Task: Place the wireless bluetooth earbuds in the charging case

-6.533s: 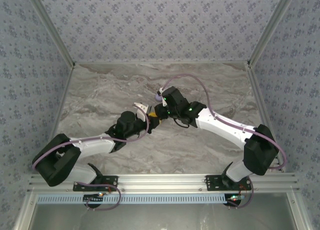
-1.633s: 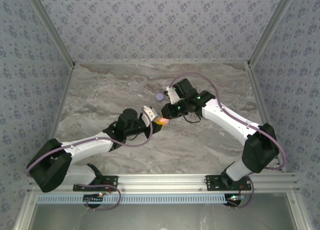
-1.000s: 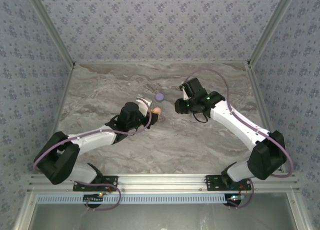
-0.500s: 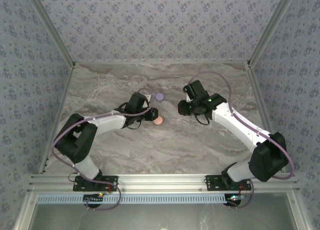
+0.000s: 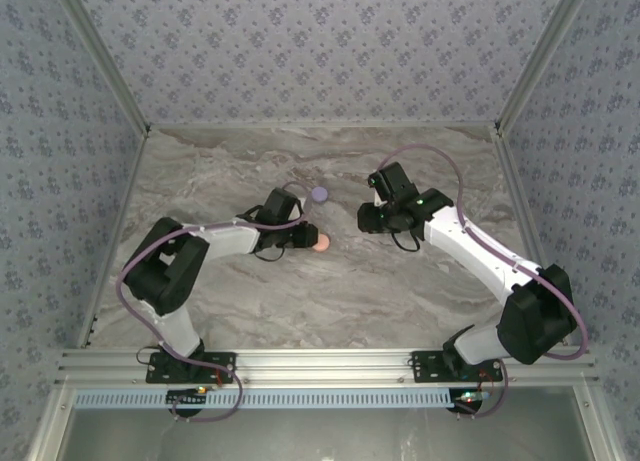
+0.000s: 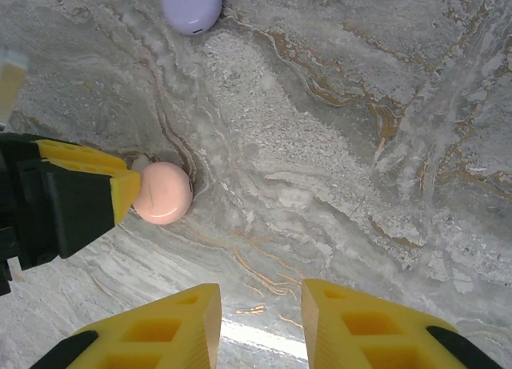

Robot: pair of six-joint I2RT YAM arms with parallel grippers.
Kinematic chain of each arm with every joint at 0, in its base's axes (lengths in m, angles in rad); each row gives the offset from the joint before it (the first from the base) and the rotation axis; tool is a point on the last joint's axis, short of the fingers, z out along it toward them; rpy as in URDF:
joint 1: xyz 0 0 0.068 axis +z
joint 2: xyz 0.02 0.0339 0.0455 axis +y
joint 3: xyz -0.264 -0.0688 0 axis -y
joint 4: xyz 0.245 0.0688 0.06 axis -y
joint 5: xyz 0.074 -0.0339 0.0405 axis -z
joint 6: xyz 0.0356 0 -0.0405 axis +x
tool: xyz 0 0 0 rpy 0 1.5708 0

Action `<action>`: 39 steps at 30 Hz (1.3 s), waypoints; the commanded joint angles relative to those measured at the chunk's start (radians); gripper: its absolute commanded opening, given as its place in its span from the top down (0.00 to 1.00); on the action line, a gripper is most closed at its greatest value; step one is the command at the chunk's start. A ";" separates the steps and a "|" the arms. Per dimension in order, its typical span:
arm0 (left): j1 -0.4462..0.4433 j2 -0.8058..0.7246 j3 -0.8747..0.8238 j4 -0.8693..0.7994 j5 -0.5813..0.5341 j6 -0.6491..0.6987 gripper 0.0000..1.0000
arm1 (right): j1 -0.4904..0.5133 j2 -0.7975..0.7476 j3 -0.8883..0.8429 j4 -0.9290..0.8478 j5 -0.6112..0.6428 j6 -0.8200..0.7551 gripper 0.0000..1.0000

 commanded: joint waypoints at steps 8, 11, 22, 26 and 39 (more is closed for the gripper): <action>-0.006 0.043 0.046 -0.043 0.037 -0.007 0.71 | -0.011 -0.012 -0.012 -0.012 0.012 0.017 0.65; -0.005 0.032 0.051 -0.050 0.029 -0.007 0.71 | -0.012 -0.012 -0.015 -0.013 0.025 0.017 0.64; -0.002 -0.128 0.076 -0.187 -0.098 0.055 0.58 | -0.024 -0.072 -0.114 0.078 0.283 -0.034 0.60; 0.008 -0.216 0.070 -0.264 -0.195 0.099 0.52 | -0.038 -0.106 -0.180 0.124 0.462 -0.080 0.56; 0.130 -0.481 -0.083 -0.282 -0.558 0.209 0.29 | -0.111 -0.139 -0.332 0.303 0.880 -0.182 0.51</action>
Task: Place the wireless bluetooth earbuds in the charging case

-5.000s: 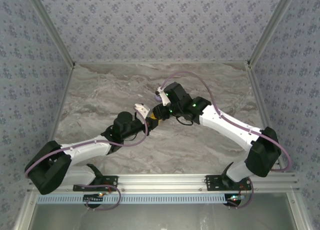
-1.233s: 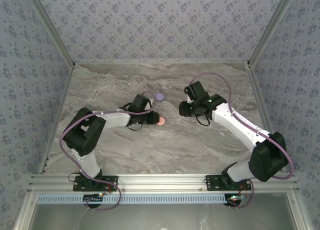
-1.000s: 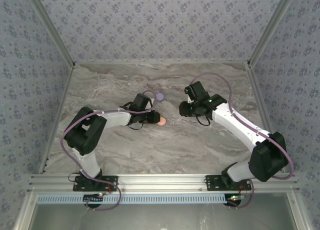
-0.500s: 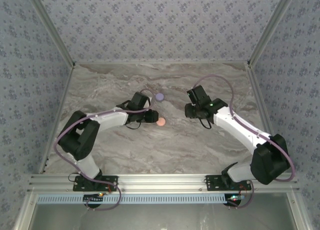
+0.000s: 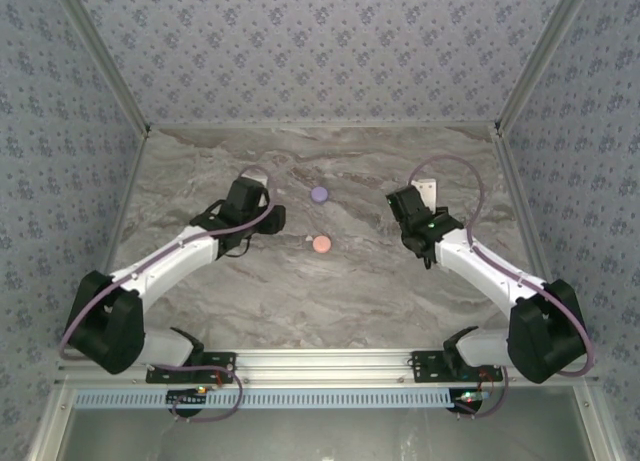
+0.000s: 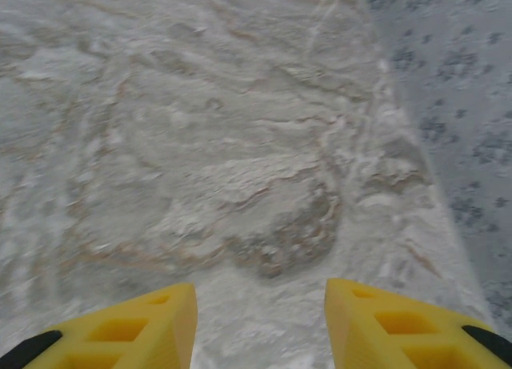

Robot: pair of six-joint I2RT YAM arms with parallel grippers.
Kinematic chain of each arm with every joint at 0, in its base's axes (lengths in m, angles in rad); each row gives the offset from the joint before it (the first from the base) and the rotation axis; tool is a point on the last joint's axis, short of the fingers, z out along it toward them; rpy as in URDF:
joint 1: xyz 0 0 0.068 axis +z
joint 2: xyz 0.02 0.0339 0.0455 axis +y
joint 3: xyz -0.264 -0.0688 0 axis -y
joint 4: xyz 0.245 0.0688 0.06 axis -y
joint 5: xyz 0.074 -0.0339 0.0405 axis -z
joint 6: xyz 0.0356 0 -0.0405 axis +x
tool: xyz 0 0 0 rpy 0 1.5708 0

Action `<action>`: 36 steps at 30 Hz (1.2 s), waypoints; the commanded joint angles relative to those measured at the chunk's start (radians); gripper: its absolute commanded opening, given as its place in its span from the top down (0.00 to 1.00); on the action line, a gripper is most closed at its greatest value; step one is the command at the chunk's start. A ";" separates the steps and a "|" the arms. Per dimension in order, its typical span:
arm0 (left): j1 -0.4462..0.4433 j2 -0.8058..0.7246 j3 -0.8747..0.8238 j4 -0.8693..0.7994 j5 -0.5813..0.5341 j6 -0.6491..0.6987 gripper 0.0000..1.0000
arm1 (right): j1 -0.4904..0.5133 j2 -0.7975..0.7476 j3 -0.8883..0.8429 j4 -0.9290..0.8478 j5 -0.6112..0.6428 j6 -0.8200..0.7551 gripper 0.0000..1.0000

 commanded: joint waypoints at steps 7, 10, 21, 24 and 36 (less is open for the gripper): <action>0.140 -0.129 -0.139 0.109 -0.267 0.144 0.19 | -0.158 -0.030 -0.136 0.309 0.005 -0.136 0.48; 0.184 -0.151 -0.187 0.184 -0.300 0.198 0.14 | -0.228 -0.036 -0.202 0.435 -0.109 -0.180 0.45; 0.403 -0.142 -0.428 0.622 -0.065 0.353 0.05 | -0.433 -0.023 -0.418 0.878 -0.561 -0.284 0.40; 0.447 -0.124 -0.458 0.690 0.040 0.378 0.03 | -0.445 0.012 -0.424 0.934 -0.619 -0.290 0.40; 0.526 0.055 -0.530 1.050 0.256 0.393 0.01 | -0.496 0.108 -0.475 1.152 -0.704 -0.320 0.38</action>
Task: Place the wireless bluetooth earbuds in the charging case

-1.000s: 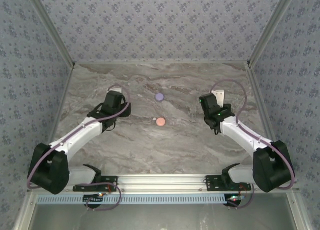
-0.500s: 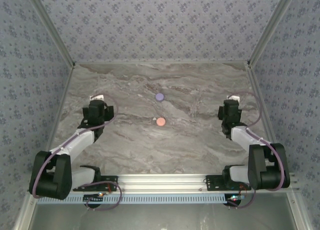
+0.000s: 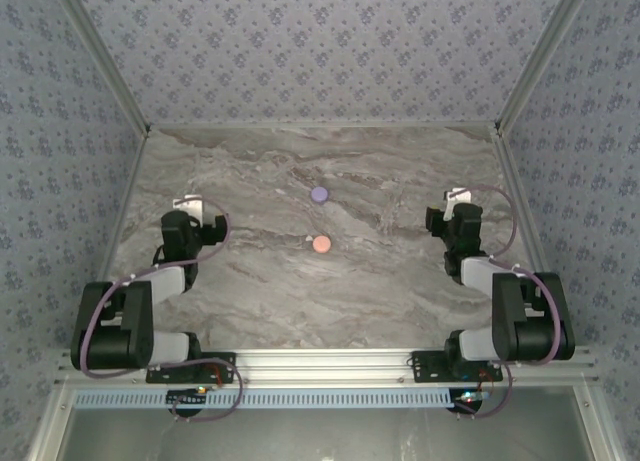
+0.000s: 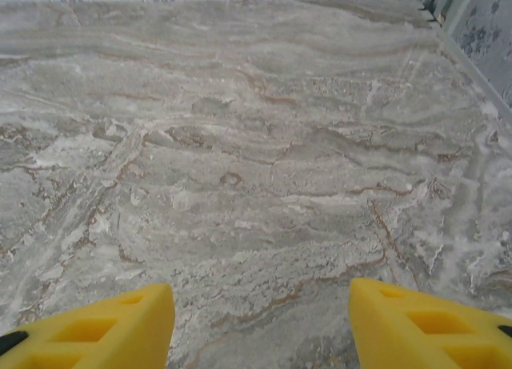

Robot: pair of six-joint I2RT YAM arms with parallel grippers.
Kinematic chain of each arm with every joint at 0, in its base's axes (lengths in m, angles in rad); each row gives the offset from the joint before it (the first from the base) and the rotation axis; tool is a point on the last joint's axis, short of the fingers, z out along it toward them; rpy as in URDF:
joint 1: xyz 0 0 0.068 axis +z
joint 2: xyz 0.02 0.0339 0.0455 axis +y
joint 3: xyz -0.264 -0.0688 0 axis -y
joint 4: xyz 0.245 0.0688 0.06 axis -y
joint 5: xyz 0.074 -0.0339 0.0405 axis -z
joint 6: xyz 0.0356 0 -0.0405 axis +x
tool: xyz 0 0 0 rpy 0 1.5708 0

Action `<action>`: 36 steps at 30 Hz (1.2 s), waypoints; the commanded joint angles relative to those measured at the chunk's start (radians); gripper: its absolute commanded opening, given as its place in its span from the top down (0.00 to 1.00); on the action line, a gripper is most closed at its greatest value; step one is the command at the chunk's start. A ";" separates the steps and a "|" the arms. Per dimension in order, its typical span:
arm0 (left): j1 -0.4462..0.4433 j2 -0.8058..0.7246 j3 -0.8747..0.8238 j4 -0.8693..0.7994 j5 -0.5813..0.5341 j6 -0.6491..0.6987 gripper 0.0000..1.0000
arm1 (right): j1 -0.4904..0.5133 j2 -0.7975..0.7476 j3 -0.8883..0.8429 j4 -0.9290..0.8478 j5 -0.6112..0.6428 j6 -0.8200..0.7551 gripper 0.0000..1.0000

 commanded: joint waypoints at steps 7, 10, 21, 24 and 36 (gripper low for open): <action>0.022 0.104 -0.015 0.226 0.110 0.029 0.01 | -0.020 0.067 -0.047 0.175 -0.061 -0.023 0.36; 0.022 0.147 -0.012 0.254 0.115 0.034 0.01 | -0.017 0.094 -0.050 0.199 -0.070 -0.031 0.35; 0.026 0.180 0.057 0.162 -0.041 -0.035 0.01 | -0.023 0.141 -0.016 0.181 -0.048 -0.015 0.00; 0.027 0.181 0.057 0.161 -0.041 -0.036 0.01 | -0.037 0.143 -0.012 0.172 -0.077 -0.009 0.00; 0.026 0.180 0.058 0.161 -0.041 -0.036 0.01 | -0.036 0.142 -0.013 0.172 -0.076 -0.011 0.00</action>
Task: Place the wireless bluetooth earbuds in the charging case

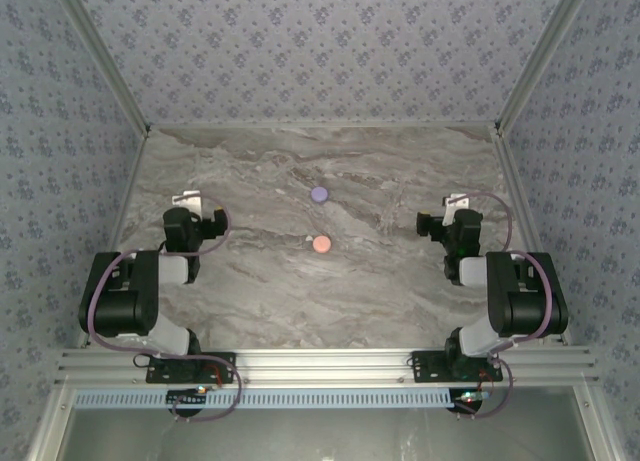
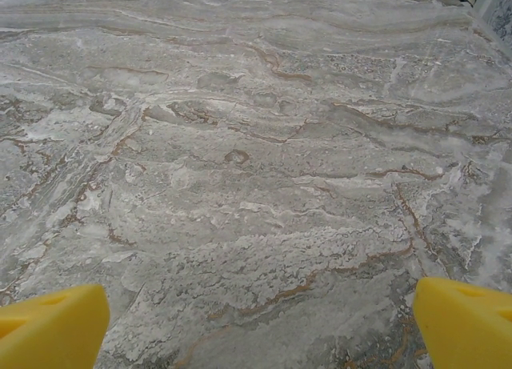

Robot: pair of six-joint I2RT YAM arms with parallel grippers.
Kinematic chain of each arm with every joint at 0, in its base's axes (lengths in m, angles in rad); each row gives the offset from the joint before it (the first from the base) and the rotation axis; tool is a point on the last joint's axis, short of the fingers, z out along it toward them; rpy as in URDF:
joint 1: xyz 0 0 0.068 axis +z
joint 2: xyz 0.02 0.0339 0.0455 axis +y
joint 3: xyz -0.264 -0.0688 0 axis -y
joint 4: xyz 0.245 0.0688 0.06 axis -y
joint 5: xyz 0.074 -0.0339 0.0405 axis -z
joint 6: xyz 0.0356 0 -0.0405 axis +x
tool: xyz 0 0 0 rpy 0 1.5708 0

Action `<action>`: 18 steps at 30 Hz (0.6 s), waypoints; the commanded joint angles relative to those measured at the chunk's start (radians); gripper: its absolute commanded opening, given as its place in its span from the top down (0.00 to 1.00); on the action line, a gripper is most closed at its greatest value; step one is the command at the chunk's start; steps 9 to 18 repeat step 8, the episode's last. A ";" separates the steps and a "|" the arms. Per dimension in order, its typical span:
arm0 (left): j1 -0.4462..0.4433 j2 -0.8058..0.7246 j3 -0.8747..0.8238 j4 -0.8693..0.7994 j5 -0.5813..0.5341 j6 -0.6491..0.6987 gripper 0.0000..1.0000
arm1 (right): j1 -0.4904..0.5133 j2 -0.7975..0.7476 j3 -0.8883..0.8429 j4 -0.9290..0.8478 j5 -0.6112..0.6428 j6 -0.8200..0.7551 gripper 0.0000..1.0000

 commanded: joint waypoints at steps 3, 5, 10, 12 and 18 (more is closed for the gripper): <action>0.005 0.004 0.020 0.000 -0.009 -0.012 0.01 | -0.006 0.007 0.023 0.008 -0.007 0.009 0.00; 0.006 0.004 0.019 0.000 -0.008 -0.012 0.01 | -0.006 0.007 0.023 0.009 -0.008 0.008 0.00; 0.006 0.004 0.019 -0.001 -0.008 -0.012 0.01 | -0.006 0.006 0.023 0.010 -0.008 0.008 0.00; 0.006 0.004 0.019 -0.001 -0.008 -0.012 0.01 | -0.006 0.006 0.023 0.010 -0.008 0.008 0.00; 0.006 0.004 0.019 -0.001 -0.008 -0.012 0.01 | -0.006 0.006 0.023 0.010 -0.008 0.008 0.00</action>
